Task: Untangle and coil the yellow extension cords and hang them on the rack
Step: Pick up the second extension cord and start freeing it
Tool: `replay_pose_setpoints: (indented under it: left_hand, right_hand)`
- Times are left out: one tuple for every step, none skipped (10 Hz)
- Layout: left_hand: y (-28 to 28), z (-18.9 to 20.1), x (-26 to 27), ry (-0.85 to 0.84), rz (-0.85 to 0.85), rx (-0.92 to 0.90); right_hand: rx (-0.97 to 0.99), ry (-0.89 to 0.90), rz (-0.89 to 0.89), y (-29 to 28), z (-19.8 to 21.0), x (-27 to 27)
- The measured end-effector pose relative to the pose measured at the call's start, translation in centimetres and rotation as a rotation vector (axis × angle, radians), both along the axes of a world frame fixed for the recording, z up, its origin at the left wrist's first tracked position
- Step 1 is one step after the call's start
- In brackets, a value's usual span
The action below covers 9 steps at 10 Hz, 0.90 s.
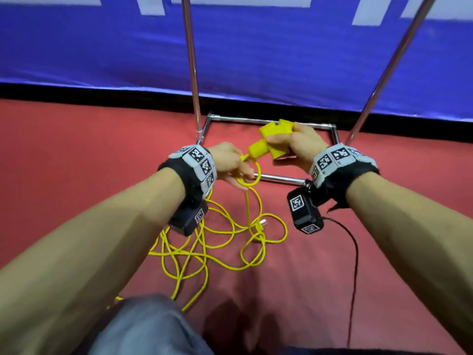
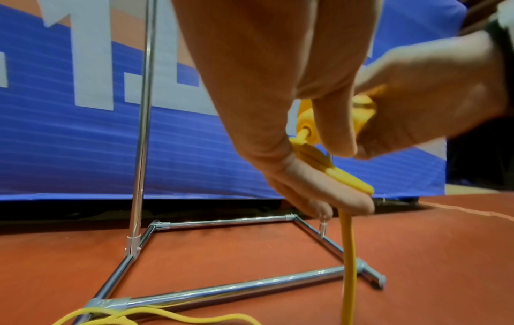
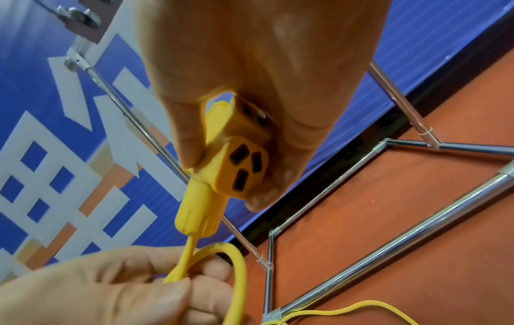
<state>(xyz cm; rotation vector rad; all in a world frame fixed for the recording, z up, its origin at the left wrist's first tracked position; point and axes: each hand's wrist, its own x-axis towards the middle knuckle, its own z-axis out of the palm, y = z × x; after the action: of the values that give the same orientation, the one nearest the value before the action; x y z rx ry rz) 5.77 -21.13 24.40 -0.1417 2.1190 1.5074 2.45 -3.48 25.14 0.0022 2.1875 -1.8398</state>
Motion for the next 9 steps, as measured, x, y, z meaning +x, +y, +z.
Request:
replay_pose_setpoints:
  left_hand:
    - [0.8, 1.8, 0.4, -0.086, 0.038, -0.066]
    - [1.4, 1.8, 1.0, -0.062, 0.104, -0.152]
    - [1.3, 0.3, 1.5, 0.117, 0.023, -0.379]
    - [1.9, 0.1, 1.4, 0.151, 0.069, -0.379]
    - [2.1, 0.4, 1.7, 0.212, 0.073, -0.432]
    - [2.4, 1.0, 2.5, 0.269, 0.052, -0.527]
    - [2.5, 1.1, 2.7, 0.261, 0.002, -0.541]
    - [2.4, 1.3, 2.5, 0.210, 0.037, -0.298]
    - [2.6, 2.5, 3.1, 0.114, 0.197, 0.012]
  right_hand:
    - [-0.050, -0.004, -0.028, 0.1, 0.2, 0.9]
    - [-0.057, -0.005, -0.007, 0.2, -0.4, 1.4]
    - [-0.070, -0.022, 0.046, 0.1, -1.4, 2.0]
    - [-0.159, -0.039, 0.059, -0.1, -1.5, 1.9]
    - [-0.209, -0.037, 0.054, 0.0, -1.4, 1.8]
    - [-0.191, -0.034, 0.079, -0.3, -1.4, 1.5]
    - [-0.126, -0.028, 0.137, -0.5, -0.8, 1.6]
    - [0.005, 0.008, 0.203, -0.9, 0.0, 2.3]
    - [0.079, 0.079, 0.194, -1.0, 0.7, 2.8]
